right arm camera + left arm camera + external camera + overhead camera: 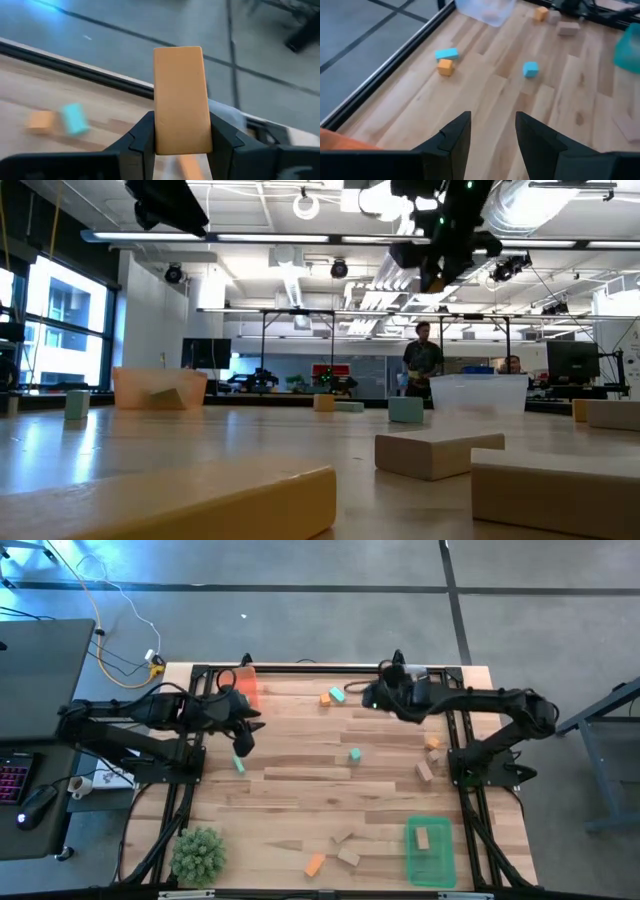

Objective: Sort & place blocks by color
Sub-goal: Put the orange block into the transparent bin

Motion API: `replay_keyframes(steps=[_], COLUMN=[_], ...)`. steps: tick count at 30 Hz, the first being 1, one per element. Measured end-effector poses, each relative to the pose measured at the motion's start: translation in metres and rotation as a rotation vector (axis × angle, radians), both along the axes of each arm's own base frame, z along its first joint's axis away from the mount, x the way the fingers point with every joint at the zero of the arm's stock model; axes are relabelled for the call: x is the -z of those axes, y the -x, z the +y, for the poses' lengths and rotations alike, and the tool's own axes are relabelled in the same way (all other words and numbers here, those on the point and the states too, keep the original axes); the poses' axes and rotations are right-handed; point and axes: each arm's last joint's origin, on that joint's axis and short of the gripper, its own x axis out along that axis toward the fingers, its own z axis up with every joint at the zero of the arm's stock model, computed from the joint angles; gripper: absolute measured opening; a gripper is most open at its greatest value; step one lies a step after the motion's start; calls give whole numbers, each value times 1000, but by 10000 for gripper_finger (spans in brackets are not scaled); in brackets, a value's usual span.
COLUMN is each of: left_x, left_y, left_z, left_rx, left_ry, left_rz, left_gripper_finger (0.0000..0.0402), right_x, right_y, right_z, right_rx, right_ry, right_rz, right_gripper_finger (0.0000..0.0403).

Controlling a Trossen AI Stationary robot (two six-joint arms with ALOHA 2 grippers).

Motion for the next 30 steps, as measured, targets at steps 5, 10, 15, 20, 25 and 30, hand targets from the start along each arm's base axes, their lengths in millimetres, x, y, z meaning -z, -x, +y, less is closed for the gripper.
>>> replay_keyframes(steps=[5, 10, 15, 20, 25, 30], left_x=[0, 0, 0, 0, 0, 0], left_y=[2, 5, 8, 11, 13, 15], left_z=[10, 20, 29, 36, 42, 46], left_rx=[-64, -124, -177, -225, -262, -285], left_ry=[7, 8, 7, 7, 6, 7], left_rz=[-5, -6, -10, -12, -12, -13], left_gripper_finger=[141, 141, 141, 141, 141, 141], right_x=[13, 26, 39, 52, 70, 83], right_y=[21, 40, 54, 66, 78, 85], right_z=[-33, -60, -78, -90, -98, -99], right_rx=[111, 147, 142, 155, 155, 153], right_ry=[-106, -241, -377, -486, -589, -648], right_rz=[75, 117, 89, 35, -31, -68], right_gripper_finger=[107, 107, 107, 107, 107, 107])
